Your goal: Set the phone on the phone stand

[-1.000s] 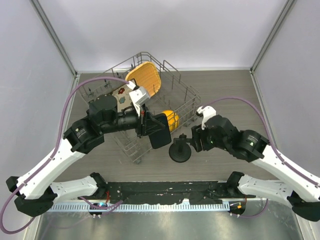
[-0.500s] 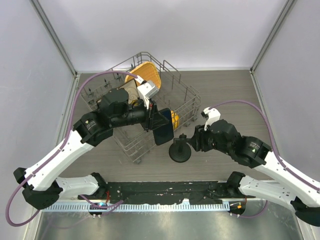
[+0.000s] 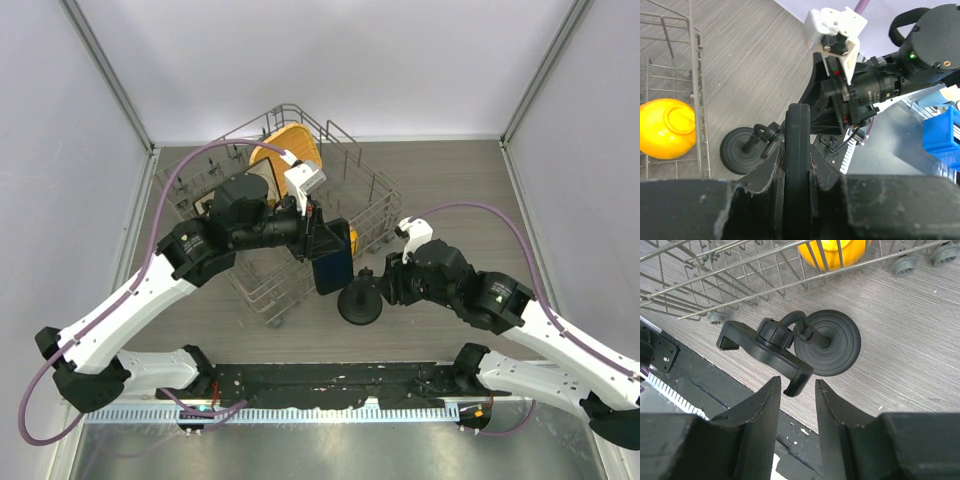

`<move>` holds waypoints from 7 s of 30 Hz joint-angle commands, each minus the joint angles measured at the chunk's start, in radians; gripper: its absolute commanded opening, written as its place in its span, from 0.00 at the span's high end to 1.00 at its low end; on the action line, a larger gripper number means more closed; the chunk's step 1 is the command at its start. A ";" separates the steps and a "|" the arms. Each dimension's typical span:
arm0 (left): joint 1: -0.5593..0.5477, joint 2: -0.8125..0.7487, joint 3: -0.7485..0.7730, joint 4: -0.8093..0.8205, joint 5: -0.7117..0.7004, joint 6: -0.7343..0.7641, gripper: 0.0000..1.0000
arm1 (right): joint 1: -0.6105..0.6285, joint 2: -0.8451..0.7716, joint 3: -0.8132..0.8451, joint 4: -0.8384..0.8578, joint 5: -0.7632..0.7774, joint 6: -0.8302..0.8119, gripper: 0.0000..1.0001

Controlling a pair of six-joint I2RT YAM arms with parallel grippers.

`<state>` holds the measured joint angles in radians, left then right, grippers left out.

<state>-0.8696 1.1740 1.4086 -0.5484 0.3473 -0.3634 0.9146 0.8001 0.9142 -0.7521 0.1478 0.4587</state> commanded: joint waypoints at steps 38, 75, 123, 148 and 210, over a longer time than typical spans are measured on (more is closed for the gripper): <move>-0.163 -0.011 -0.227 0.602 0.608 0.352 1.00 | -0.014 0.077 0.023 0.132 -0.169 -0.222 0.99; -0.080 0.388 0.044 0.297 0.857 0.698 1.00 | -0.206 0.117 0.023 0.129 -0.468 -0.333 0.99; -0.032 0.372 -0.002 0.151 0.815 0.758 1.00 | -0.217 0.123 0.035 0.125 -0.448 -0.350 0.99; -0.302 0.243 -0.295 0.847 -1.063 0.446 1.00 | -0.017 -0.016 0.072 -0.222 0.418 0.278 0.99; -0.324 0.147 -0.017 0.193 -0.642 -0.068 1.00 | 0.221 -0.236 0.100 -0.161 0.673 0.216 0.39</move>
<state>-1.1896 1.3861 1.2533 -0.3077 -0.3447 -0.3923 1.1305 0.5732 0.9897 -0.9627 0.7815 0.7113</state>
